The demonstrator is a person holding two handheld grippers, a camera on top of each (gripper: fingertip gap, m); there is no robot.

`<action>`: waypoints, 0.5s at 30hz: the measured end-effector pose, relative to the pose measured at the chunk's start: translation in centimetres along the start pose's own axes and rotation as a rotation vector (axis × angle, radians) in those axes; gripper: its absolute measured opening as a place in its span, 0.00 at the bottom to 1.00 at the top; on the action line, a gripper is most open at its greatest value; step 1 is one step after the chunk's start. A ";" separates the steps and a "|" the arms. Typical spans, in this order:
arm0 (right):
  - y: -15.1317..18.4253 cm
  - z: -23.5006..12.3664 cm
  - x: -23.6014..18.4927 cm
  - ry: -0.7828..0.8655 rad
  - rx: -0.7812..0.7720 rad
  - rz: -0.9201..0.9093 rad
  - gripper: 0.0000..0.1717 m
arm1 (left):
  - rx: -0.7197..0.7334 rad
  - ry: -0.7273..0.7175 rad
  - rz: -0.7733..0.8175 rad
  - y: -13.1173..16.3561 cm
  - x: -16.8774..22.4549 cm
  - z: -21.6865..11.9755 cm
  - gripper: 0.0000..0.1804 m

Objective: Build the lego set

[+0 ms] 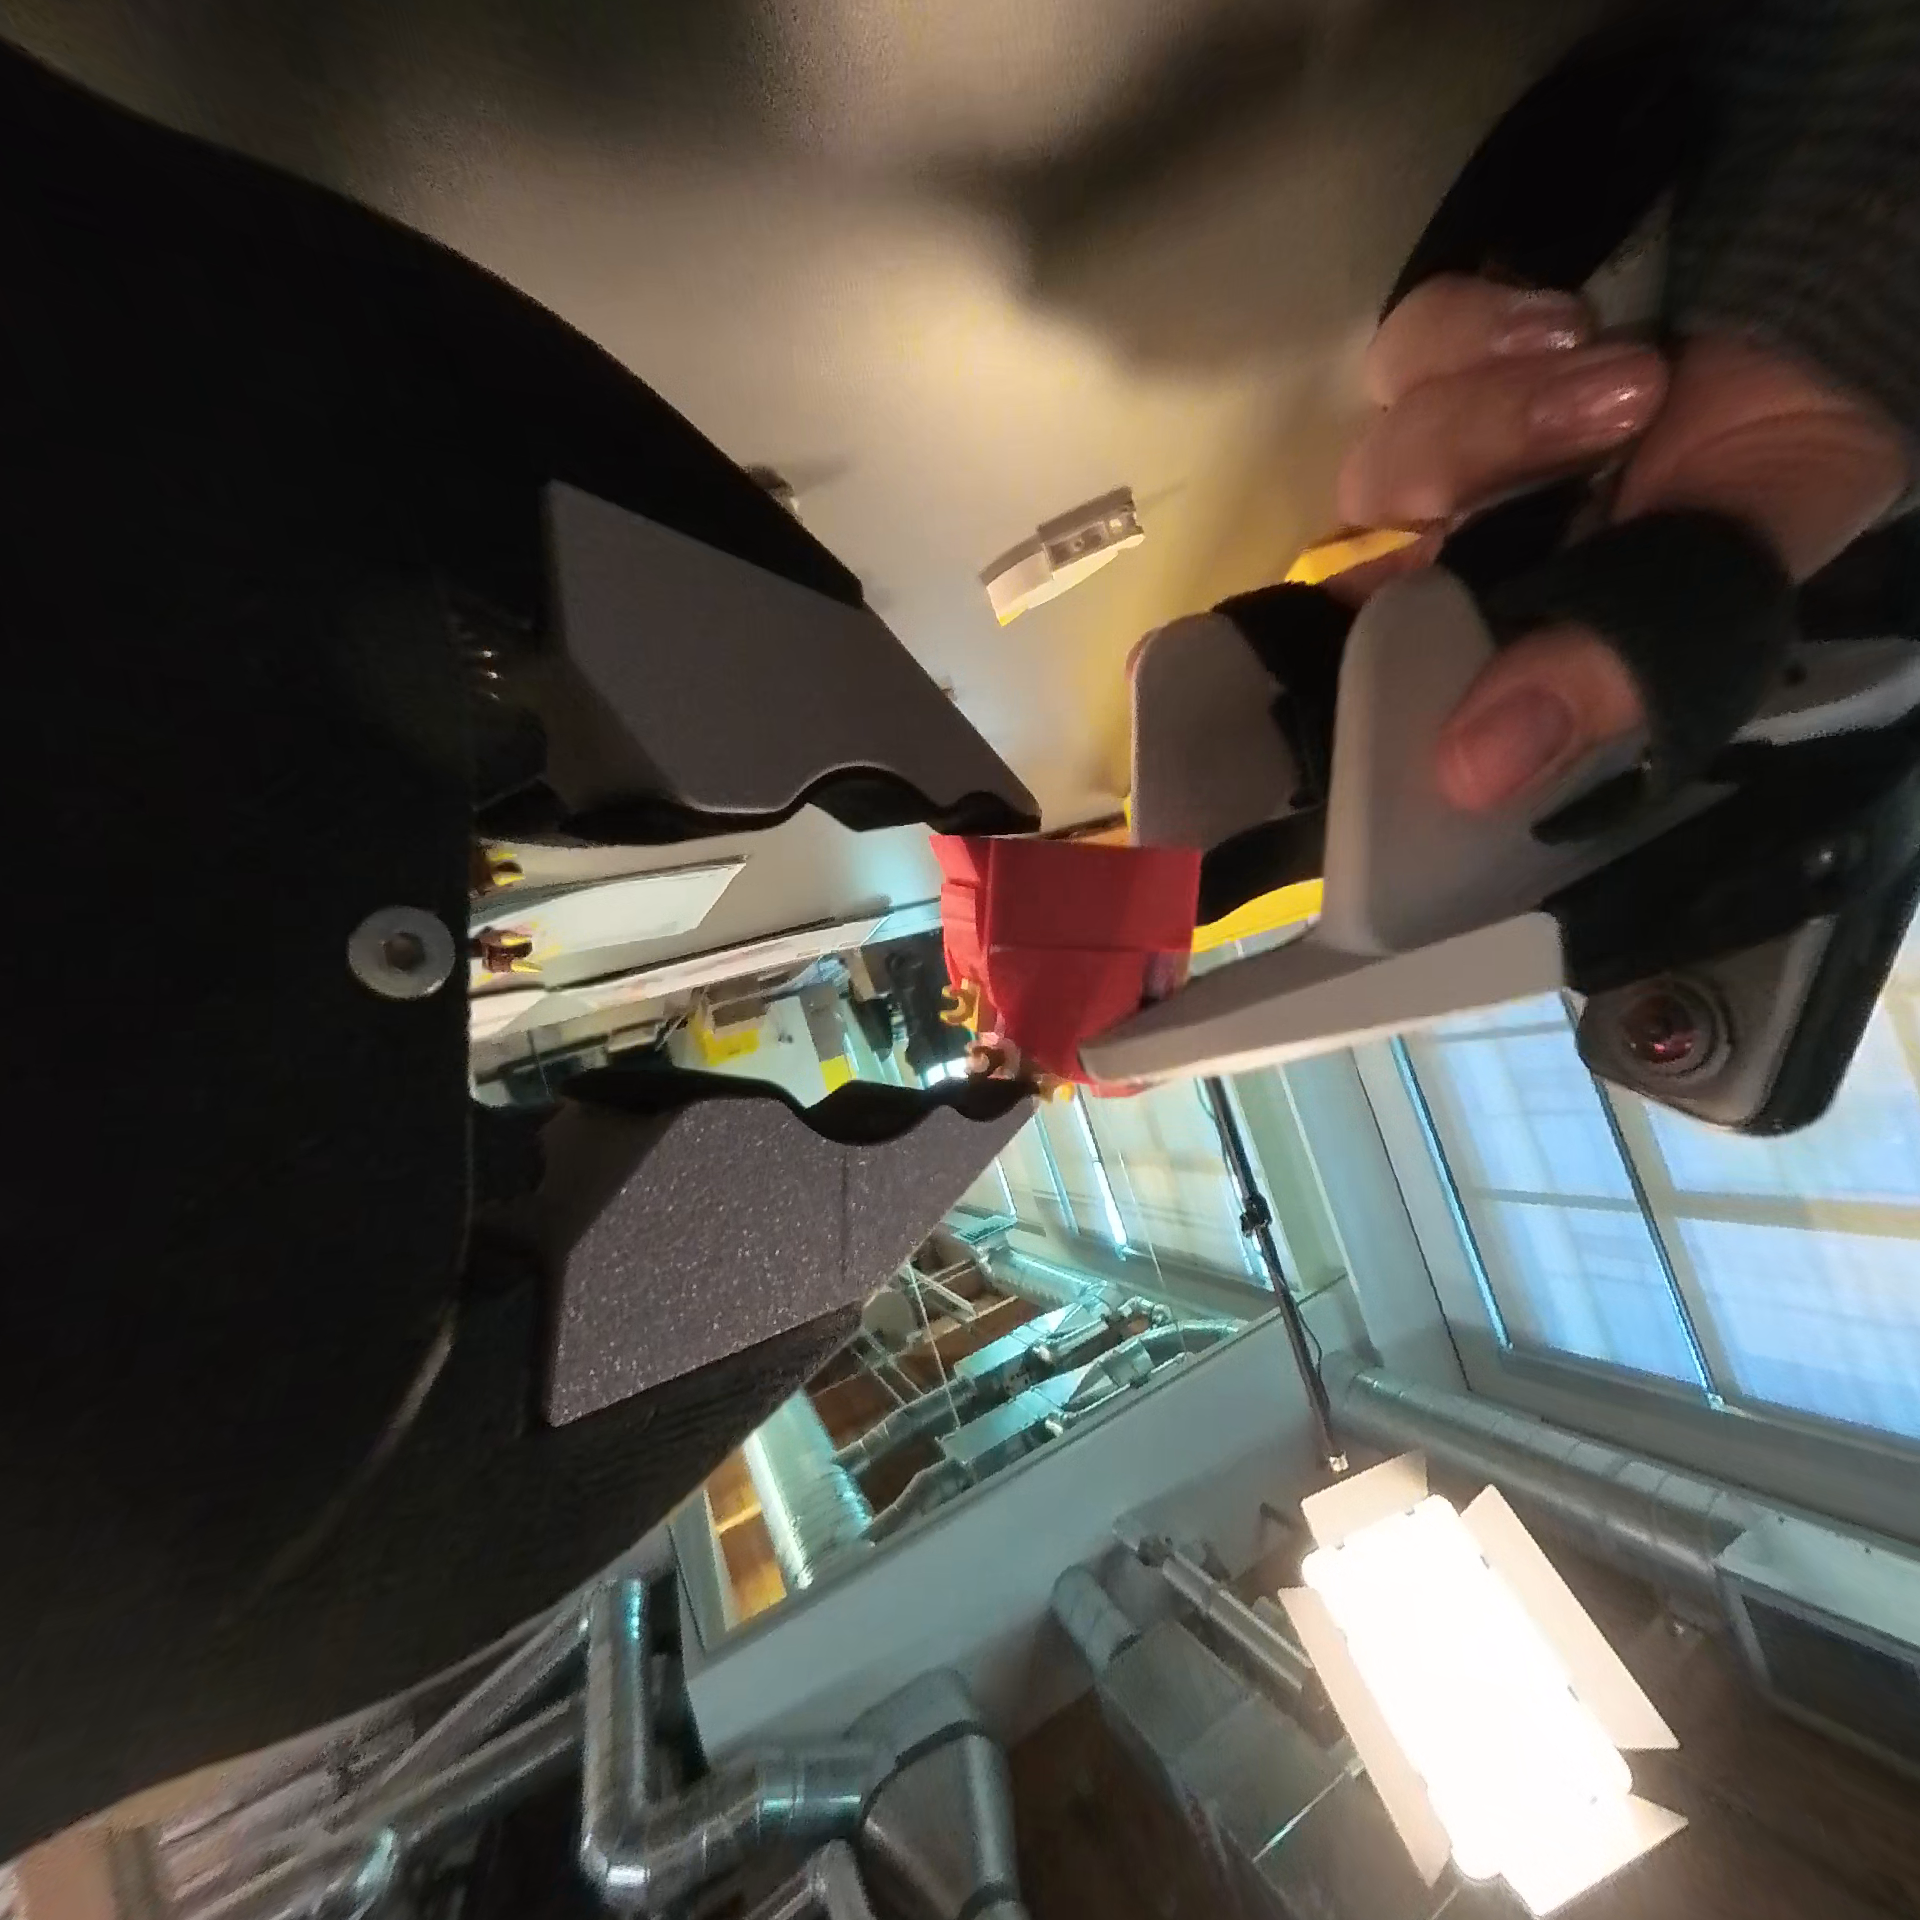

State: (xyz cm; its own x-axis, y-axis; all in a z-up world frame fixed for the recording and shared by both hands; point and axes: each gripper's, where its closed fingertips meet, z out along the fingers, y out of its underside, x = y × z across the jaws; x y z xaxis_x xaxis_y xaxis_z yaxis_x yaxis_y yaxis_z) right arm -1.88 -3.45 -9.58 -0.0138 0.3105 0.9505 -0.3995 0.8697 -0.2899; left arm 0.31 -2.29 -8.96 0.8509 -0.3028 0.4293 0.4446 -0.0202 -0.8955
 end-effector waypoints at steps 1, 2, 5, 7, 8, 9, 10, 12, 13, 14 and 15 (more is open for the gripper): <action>0.0 0.0 0.0 0.001 0.001 0.003 0.27 | -0.012 -0.007 -0.005 0.1 -0.1 0.1 0.26; 0.1 -0.1 0.0 0.000 0.001 0.001 0.27 | -0.026 -0.018 -0.010 0.3 -0.3 0.2 0.24; 0.4 -0.2 0.2 0.007 -0.009 0.002 0.27 | -0.049 -0.021 -0.006 0.7 -0.2 0.3 0.22; 0.5 -0.2 0.6 0.021 -0.007 0.024 0.26 | -0.066 -0.002 -0.005 0.9 0.1 0.4 0.25; 0.5 -0.3 0.8 0.025 -0.006 0.035 0.27 | -0.078 0.005 -0.010 1.1 0.1 0.5 0.25; 0.6 -0.3 0.9 0.026 -0.004 0.042 0.27 | -0.084 0.002 -0.012 1.2 0.1 0.6 0.23; 0.6 -0.3 0.9 0.025 -0.002 0.042 0.26 | -0.085 -0.002 -0.009 1.2 0.1 0.6 0.23; 0.5 -0.3 1.0 0.030 0.002 0.036 0.27 | -0.083 -0.023 0.023 1.2 0.1 0.6 0.22; 0.3 -0.4 1.1 0.035 0.016 0.037 0.27 | -0.078 -0.026 0.047 1.1 0.3 0.5 0.22; 0.0 -0.5 1.2 0.037 0.035 0.042 0.27 | -0.071 -0.024 0.072 1.0 0.5 0.5 0.22; -0.1 -0.6 1.1 0.029 0.050 0.050 0.27 | -0.064 -0.030 0.098 0.9 0.6 0.4 0.22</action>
State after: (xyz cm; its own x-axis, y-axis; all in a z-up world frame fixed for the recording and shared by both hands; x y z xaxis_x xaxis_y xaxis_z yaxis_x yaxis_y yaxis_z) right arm -1.27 -2.98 -8.53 -0.0088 0.3642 0.9313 -0.4447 0.8327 -0.3299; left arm 1.35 -2.12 -9.49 0.8978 -0.2773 0.3421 0.3412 -0.0531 -0.9385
